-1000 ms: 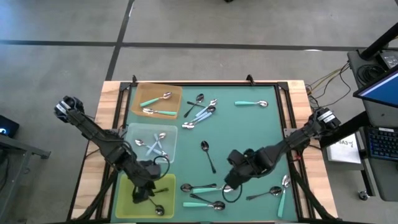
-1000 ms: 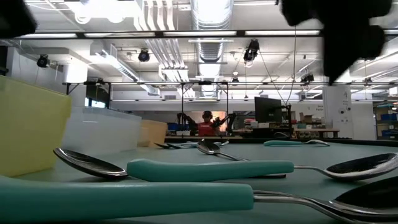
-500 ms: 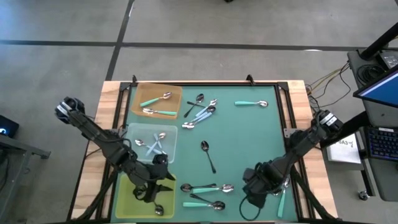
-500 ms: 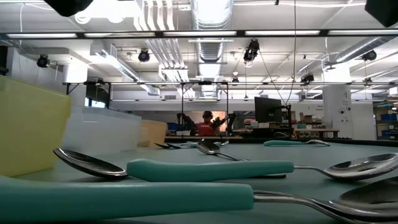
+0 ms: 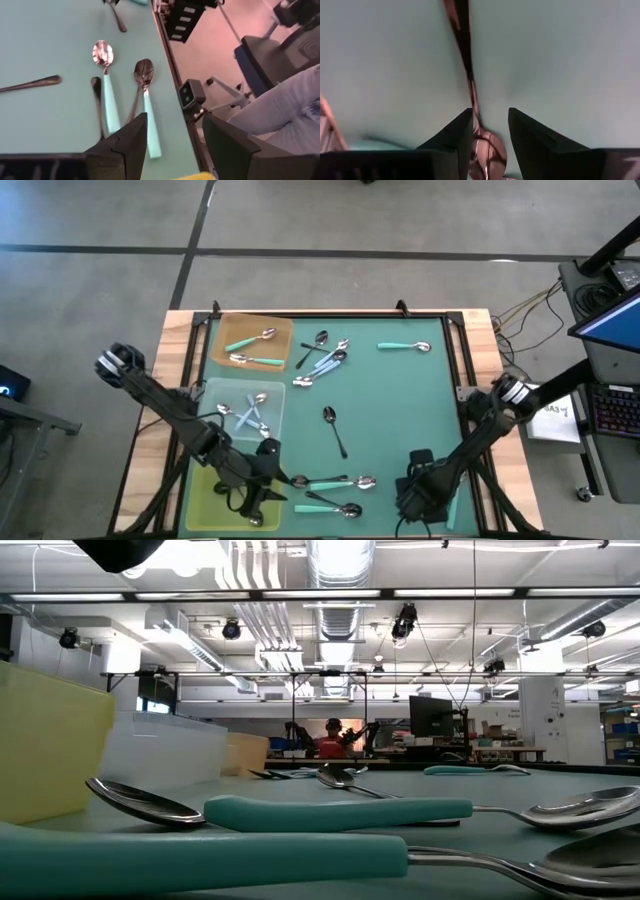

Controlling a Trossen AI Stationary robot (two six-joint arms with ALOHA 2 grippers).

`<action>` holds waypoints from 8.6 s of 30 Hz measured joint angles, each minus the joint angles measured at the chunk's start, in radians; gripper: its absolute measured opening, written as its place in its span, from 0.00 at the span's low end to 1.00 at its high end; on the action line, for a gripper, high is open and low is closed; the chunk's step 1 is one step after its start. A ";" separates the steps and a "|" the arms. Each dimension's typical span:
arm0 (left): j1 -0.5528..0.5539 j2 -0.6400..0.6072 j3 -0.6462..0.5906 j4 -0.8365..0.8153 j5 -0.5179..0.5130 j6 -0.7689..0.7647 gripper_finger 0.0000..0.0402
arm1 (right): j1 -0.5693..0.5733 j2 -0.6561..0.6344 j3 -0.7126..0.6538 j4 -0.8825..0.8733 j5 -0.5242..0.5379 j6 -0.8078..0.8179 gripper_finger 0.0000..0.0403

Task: Sort silverware by color (type)
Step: Put the black spoon into the yellow bin

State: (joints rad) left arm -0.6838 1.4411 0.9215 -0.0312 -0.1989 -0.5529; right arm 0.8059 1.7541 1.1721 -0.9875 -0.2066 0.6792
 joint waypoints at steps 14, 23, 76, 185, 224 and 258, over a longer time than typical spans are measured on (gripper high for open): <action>0.000 0.047 0.000 0.099 -0.001 -0.007 0.42 | 0.004 0.036 0.017 0.042 -0.010 0.001 0.21; 0.000 0.047 0.000 0.097 -0.003 -0.007 0.42 | 0.016 0.032 0.038 0.038 -0.010 0.015 0.23; 0.025 0.047 0.000 0.095 -0.031 0.014 0.42 | 0.073 0.033 0.059 0.110 0.229 0.076 0.20; 0.268 -0.021 0.000 0.395 -0.588 0.151 0.42 | -0.442 -0.287 -0.047 1.031 0.886 -0.673 0.02; 0.276 -0.087 0.000 0.185 -0.451 0.019 0.00 | -0.410 -0.410 -0.047 0.788 0.702 -0.294 0.29; -0.012 -0.184 0.000 -0.703 0.297 -0.646 0.00 | -0.010 -0.401 -0.144 0.017 -0.135 0.641 0.24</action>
State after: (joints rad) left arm -0.6960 1.2571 0.9215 -0.7345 0.0982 -1.1984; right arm 0.7956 1.3533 1.0284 -0.9700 -0.3418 1.3204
